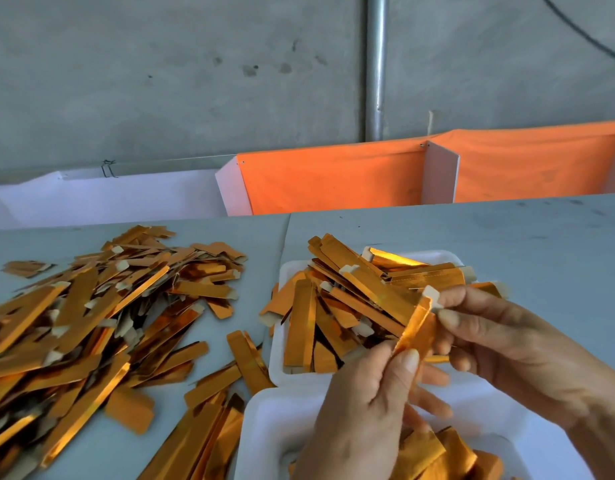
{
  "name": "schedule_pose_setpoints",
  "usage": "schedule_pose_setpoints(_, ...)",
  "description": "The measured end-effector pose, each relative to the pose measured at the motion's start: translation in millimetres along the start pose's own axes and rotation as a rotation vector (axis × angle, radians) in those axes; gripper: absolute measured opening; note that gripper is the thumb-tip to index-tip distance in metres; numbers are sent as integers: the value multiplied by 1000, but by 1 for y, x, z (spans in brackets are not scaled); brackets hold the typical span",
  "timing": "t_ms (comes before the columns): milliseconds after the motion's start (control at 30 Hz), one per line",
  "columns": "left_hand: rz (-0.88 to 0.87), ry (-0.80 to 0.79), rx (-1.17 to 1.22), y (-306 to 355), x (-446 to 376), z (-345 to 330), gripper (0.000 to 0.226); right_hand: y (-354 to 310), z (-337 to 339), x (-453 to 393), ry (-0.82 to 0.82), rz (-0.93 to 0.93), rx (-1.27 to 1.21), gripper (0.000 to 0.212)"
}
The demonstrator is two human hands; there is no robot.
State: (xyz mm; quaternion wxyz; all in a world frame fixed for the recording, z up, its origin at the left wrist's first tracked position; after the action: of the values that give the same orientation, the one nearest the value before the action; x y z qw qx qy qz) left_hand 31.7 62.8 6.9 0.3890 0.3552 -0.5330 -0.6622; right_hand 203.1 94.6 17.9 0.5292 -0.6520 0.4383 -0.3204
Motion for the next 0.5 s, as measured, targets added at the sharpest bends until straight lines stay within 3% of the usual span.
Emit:
schedule_pose_setpoints(167,32,-53,15,-2,0,-1,23,0,-2,1,-18,-14,13,51)
schedule_pose_setpoints(300,-24,93,-239,-7,-1,0,22,2,0,1,16,-37,26,53)
schedule_pose_setpoints(367,-71,184,-424,-7,0,0,33,3,0,1,38,-43,39,56)
schedule_pose_setpoints(500,-88,229,-472,-6,-1,-1,48,2,-4,0,68,-33,61,61)
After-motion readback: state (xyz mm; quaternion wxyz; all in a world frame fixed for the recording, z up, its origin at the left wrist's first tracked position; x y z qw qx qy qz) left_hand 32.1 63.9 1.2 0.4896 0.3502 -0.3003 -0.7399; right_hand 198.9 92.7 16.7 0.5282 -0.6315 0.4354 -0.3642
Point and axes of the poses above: each hand's wrist, its own x-axis away from the middle knuckle, its own z-axis out of the back of the hand, y = z × x, the point moved 2 cm from there along -x, towards the middle knuckle, and after that the axes turned 6 degrees about -y, right-handed, at the moved point
